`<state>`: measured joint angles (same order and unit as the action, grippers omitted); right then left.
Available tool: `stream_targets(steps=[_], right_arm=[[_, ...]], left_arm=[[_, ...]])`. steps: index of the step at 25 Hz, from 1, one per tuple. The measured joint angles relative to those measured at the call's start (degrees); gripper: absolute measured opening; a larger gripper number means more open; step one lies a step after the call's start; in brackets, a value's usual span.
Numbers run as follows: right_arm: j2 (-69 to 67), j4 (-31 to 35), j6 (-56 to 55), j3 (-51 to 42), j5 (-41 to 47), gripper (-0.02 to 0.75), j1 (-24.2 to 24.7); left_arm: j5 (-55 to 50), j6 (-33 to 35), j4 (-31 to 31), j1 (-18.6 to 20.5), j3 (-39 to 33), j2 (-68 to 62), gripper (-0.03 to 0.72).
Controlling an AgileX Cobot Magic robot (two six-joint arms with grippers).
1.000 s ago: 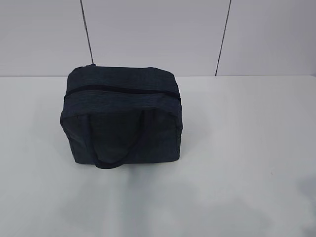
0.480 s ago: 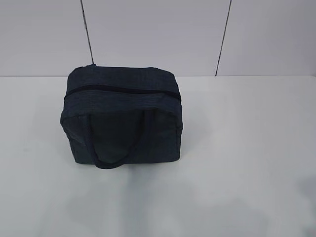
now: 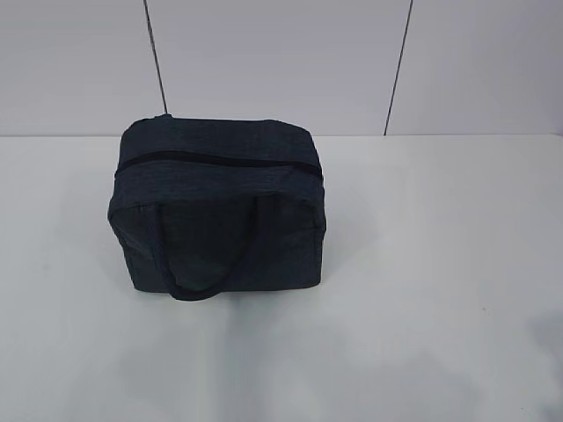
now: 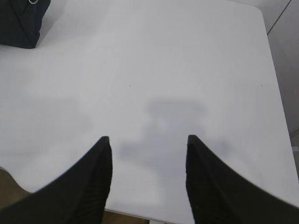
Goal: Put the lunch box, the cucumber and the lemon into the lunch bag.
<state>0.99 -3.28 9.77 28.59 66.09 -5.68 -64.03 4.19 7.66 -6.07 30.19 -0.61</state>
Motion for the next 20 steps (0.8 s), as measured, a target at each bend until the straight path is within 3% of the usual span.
stream_targets(steps=[20], right_arm=[[0.00,0.00,0.00,0.00,0.00,0.396,-0.23]], left_arm=[[0.09,0.00,0.00,2.30,0.00,0.00,0.371]])
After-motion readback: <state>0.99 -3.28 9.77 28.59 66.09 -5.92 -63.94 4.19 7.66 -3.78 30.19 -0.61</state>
